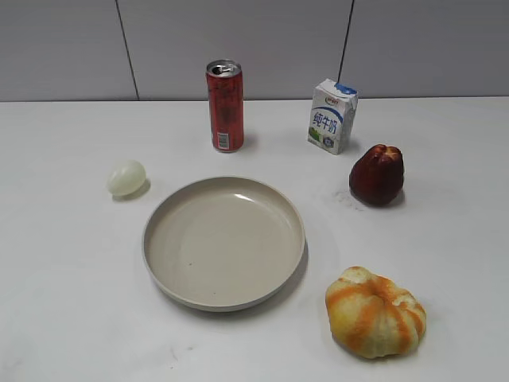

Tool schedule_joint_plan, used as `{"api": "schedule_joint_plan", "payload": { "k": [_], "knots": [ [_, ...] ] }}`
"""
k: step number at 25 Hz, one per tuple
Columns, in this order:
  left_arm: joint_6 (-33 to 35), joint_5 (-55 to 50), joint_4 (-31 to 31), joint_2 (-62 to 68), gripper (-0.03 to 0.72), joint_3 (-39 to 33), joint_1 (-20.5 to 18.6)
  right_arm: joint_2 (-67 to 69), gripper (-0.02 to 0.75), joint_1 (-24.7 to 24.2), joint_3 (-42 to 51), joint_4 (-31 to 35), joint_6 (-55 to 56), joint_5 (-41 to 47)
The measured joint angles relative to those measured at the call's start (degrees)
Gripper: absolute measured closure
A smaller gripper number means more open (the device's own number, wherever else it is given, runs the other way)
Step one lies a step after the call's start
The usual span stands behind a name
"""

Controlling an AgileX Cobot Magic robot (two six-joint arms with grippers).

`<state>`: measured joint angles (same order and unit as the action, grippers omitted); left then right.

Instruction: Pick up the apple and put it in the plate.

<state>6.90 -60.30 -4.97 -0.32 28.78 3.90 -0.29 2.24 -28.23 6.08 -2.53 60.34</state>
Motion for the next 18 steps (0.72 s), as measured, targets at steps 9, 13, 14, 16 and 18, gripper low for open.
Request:
{"api": "schedule_joint_plan", "payload": {
  "k": [9,13,14,16,18],
  "knots": [
    [0.00,0.00,0.00,0.00,0.197,0.00,0.00,0.00,0.166,0.00,0.00,0.00,0.00,-0.07],
    [0.00,0.00,0.00,0.00,0.197,0.00,0.00,0.00,0.166,0.00,0.00,0.00,0.00,-0.14],
    [0.00,0.00,0.00,0.00,0.197,0.00,0.00,0.05,0.162,0.00,-0.07,0.00,0.00,-0.42],
    [0.00,0.00,0.00,0.00,0.197,0.00,0.00,0.85,0.146,0.00,-0.61,-0.01,0.00,-1.60],
    [0.00,0.00,0.00,0.00,0.197,0.00,0.00,2.37,0.137,0.00,-1.02,-0.06,-0.04,-5.66]
  ]
}}
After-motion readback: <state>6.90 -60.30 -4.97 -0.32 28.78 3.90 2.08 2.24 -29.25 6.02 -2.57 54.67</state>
